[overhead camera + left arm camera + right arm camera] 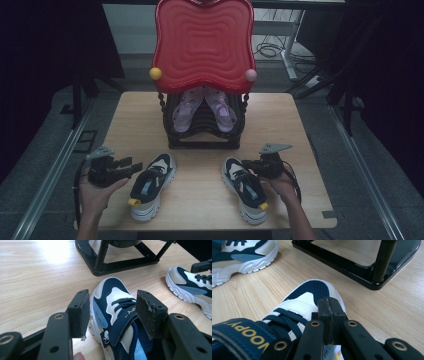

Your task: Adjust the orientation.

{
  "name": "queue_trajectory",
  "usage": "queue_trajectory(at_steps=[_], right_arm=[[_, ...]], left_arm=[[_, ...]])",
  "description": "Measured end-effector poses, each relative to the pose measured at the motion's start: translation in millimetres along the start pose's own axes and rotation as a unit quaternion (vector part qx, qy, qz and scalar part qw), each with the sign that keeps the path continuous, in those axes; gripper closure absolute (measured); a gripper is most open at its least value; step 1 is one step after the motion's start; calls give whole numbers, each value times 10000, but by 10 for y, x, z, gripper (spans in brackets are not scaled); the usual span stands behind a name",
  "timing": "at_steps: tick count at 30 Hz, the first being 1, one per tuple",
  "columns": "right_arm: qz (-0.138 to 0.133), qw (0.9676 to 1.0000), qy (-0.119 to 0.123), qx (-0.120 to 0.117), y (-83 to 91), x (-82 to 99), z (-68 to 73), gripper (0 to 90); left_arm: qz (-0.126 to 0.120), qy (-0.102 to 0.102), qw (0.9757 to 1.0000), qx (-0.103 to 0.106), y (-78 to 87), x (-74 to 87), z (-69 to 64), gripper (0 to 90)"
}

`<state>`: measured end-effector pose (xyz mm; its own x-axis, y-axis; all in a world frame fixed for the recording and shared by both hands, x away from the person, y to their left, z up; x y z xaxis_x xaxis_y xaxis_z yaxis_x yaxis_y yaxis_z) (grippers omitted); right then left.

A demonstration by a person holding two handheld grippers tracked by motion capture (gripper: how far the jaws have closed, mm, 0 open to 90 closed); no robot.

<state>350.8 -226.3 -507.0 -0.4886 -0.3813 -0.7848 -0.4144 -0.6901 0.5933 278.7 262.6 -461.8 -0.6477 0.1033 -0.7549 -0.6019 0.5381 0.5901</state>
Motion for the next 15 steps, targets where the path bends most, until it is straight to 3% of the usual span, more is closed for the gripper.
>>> queue_trajectory(at_steps=[15], right_arm=[[-716,9970,-153,252,436,18,78,880]], left_arm=[[-70,-22,10000,4,62,-8,2,457]])
Point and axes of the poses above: each handheld gripper's, and its own axes: y roughly backward along the jaws, x roughly out of its underside, z roughly to its left, the point moved 1 cm from there along -y, roughly forward along the jaws
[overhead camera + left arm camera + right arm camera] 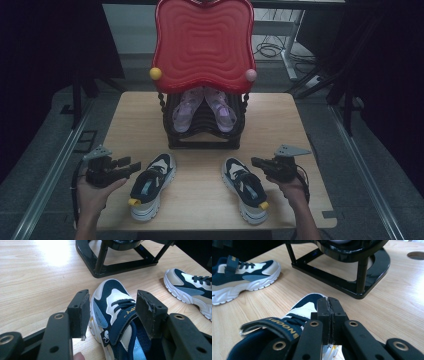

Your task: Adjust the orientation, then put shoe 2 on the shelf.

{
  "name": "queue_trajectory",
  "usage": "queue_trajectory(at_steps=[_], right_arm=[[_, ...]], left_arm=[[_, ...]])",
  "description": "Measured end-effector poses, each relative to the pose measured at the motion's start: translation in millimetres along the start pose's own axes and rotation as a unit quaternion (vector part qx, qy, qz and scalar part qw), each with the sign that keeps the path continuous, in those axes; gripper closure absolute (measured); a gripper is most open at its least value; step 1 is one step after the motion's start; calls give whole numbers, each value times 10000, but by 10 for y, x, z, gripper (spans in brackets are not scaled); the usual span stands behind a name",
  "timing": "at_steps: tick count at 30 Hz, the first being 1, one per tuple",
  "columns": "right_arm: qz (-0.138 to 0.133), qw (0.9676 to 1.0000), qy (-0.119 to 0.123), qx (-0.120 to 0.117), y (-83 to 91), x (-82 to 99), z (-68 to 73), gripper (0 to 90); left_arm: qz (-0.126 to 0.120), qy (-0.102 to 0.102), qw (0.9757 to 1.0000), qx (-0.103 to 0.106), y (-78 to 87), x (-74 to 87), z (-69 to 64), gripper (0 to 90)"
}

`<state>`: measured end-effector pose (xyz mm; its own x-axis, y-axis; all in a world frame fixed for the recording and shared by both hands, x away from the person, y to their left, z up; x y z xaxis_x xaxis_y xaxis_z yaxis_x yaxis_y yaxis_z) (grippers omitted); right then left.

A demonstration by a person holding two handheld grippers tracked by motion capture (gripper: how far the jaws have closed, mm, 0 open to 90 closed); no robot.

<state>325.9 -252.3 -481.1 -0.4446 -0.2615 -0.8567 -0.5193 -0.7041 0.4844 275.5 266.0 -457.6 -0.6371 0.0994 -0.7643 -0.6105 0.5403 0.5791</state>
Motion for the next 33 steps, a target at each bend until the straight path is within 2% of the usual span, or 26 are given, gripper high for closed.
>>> queue_trajectory(at_steps=[8,18,22,28,33], right_arm=[[-110,9998,-87,112,197,56,26,865],[-100,9995,-198,238,413,195,22,857],[-147,9993,-252,249,450,203,0,838],[-120,9995,-212,185,445,199,24,810],[-106,9993,-273,224,460,200,46,748]], left_arm=[[-4,-3,10000,-1,17,4,6,453],[5,-30,10000,-2,29,10,-7,453],[48,-57,10000,20,20,20,-34,452],[64,-79,9999,18,12,11,-55,449],[89,-145,9999,31,17,3,-84,448]])
Point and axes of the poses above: each handheld gripper's, and its own axes: y roughly backward along the jaws, x roughly out of its underside, z roughly to its left, the point moved 1 cm from there along -y, roughly forward along the jaws
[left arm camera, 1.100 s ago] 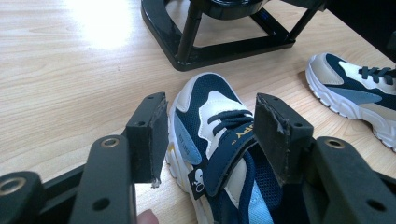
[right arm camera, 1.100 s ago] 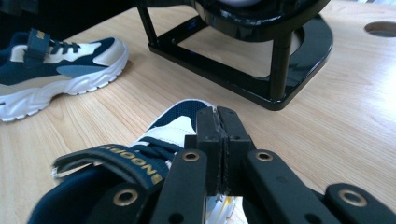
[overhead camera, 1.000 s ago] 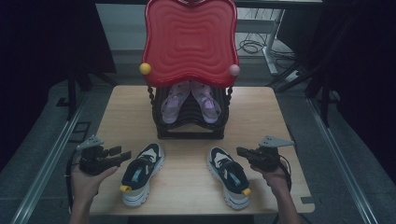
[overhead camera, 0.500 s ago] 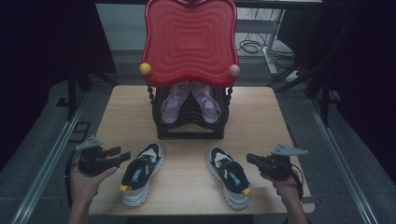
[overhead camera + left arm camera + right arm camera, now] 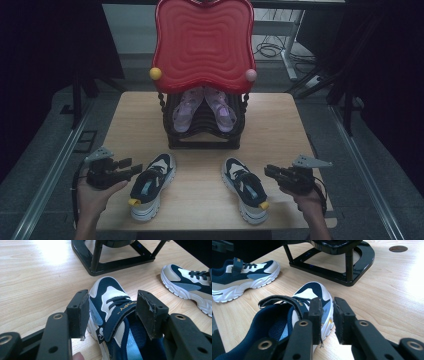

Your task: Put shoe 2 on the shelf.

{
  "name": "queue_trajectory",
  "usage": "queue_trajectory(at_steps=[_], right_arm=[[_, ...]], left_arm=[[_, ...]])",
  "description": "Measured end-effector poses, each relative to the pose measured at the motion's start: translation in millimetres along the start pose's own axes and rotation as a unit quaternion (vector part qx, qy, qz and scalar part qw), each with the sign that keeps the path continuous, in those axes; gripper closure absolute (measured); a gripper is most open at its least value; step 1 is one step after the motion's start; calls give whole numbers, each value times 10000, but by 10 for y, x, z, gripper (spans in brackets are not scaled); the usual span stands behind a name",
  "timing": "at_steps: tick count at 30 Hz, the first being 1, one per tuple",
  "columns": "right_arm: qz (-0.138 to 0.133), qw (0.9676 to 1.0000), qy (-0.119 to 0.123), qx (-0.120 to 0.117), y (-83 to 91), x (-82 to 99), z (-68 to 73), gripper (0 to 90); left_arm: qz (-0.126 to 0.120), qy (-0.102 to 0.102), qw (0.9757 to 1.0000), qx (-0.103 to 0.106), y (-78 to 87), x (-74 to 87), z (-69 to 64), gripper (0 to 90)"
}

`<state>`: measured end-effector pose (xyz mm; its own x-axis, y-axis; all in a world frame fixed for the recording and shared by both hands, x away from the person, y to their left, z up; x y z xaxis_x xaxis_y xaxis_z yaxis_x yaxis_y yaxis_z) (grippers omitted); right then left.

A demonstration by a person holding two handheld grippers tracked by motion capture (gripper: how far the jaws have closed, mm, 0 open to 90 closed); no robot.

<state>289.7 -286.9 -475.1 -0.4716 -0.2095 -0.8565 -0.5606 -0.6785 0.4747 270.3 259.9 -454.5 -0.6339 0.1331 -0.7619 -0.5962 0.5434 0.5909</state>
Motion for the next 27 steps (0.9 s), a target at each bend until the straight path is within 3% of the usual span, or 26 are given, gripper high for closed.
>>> queue_trajectory(at_steps=[6,12,21,27], right_arm=[[23,10000,31,34,9,14,46,696],[-10,10000,-32,84,57,37,56,639],[-62,9998,-79,171,104,54,98,585],[-26,9999,-85,146,70,64,110,572]], left_arm=[[-14,-65,10000,-56,74,2,-25,447],[194,-132,9997,-93,73,94,-37,449],[489,-263,9984,-60,-33,171,-72,472],[778,-428,9960,-95,-184,212,-98,530]])
Point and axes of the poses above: each handheld gripper's, and its own axes: y roughly backward along the jaws, x roughly out of its underside, z roughly to its left, the point moved 1 cm from there along -y, roughly forward along the jaws
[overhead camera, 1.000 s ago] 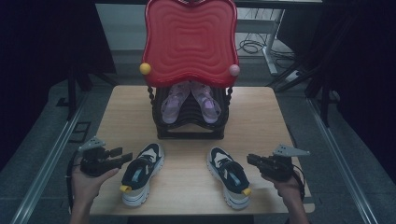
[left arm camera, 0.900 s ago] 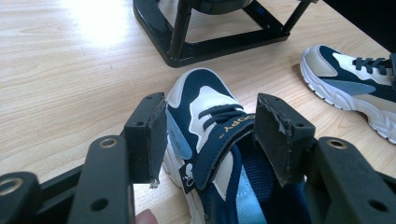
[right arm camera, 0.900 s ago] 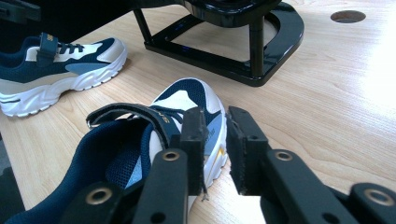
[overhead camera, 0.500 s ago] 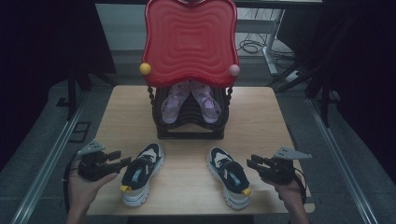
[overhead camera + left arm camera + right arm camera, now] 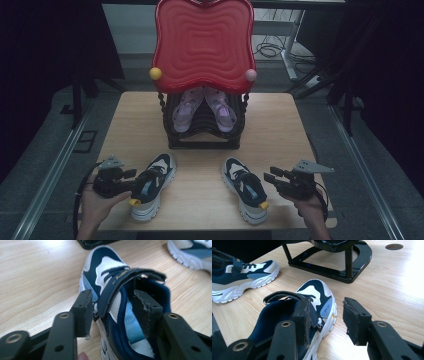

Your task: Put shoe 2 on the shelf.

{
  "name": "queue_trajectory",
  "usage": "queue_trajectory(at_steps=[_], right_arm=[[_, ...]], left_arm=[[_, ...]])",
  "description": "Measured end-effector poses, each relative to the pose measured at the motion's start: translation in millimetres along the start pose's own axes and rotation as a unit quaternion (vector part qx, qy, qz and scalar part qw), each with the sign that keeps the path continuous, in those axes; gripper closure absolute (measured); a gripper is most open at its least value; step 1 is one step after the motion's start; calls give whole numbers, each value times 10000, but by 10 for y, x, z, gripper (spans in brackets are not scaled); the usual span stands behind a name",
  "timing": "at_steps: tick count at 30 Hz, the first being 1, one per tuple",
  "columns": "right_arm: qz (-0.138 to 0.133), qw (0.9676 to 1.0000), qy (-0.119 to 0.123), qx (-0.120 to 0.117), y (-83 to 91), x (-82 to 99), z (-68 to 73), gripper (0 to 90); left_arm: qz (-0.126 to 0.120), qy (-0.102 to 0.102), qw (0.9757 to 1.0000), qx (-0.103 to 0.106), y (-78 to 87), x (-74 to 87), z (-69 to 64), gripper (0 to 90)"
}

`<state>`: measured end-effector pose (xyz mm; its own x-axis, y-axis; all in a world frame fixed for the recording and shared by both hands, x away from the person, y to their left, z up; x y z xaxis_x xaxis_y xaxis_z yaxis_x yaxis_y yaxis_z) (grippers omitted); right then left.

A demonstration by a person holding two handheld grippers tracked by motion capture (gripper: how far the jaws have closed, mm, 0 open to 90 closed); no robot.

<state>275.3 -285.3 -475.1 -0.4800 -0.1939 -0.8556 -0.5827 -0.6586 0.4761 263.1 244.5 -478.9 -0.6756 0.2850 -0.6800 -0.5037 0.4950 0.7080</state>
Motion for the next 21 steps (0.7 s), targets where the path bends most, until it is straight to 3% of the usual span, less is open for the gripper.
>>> queue_trajectory(at_steps=[7,16,21], right_arm=[[65,9998,102,-127,-72,-36,99,572],[311,9990,200,-241,-234,-64,171,571],[683,9970,283,-221,-345,-74,215,572]], left_arm=[[220,-92,9997,-90,-112,-3,-12,612],[241,-76,9996,-127,-130,5,-10,675],[264,-99,9995,-152,-133,2,-18,669]])
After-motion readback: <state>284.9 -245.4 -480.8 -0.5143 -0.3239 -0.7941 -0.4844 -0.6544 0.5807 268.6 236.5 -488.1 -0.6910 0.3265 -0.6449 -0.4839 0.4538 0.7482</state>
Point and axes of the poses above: each handheld gripper's, and its own axes: y roughly backward along the jaws, x roughly out of its underside, z roughly to its left, the point moved 1 cm from there along -y, roughly forward along the jaws
